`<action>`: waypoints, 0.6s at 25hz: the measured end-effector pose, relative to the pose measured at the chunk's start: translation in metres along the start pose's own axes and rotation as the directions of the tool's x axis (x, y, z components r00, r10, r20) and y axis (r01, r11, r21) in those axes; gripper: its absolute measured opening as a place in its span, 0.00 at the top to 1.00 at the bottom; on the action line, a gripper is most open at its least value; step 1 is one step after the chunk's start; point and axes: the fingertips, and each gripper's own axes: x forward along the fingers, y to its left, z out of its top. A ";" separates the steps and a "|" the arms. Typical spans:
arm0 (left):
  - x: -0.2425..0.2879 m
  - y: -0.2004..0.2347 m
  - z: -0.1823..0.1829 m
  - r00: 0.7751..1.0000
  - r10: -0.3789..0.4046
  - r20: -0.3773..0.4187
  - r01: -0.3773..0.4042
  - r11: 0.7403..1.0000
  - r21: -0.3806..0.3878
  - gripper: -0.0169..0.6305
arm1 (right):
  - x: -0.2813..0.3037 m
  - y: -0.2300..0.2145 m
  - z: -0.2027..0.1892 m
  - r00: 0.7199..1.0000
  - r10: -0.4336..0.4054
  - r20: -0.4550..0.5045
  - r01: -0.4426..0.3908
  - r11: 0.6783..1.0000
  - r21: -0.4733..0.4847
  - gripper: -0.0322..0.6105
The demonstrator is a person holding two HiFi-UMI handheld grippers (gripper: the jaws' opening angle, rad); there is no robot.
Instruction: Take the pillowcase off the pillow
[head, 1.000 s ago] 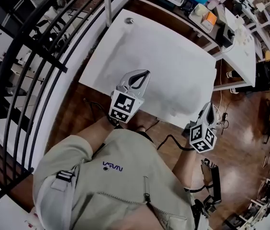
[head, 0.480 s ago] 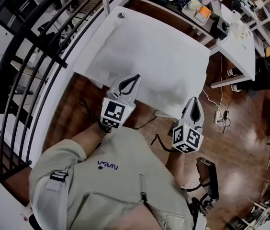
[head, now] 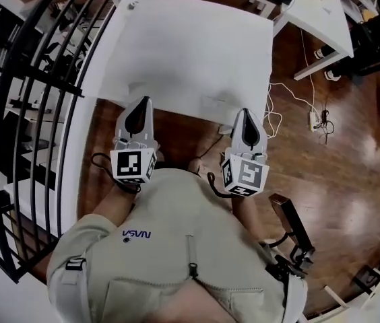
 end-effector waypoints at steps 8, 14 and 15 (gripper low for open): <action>-0.004 0.020 0.003 0.999 -0.045 0.003 0.045 0.999 -0.022 0.96 | -0.009 0.031 0.000 0.999 -0.042 0.010 0.042 0.999 0.027 0.95; -0.006 0.026 -0.010 0.996 -0.082 -0.018 0.082 0.997 -0.006 0.96 | -0.007 0.046 -0.006 0.998 -0.063 -0.005 0.063 0.997 0.034 0.95; -0.006 0.025 -0.012 0.996 -0.089 -0.019 0.089 0.996 -0.010 0.96 | -0.007 0.044 -0.012 0.997 -0.070 -0.024 0.072 0.996 0.048 0.95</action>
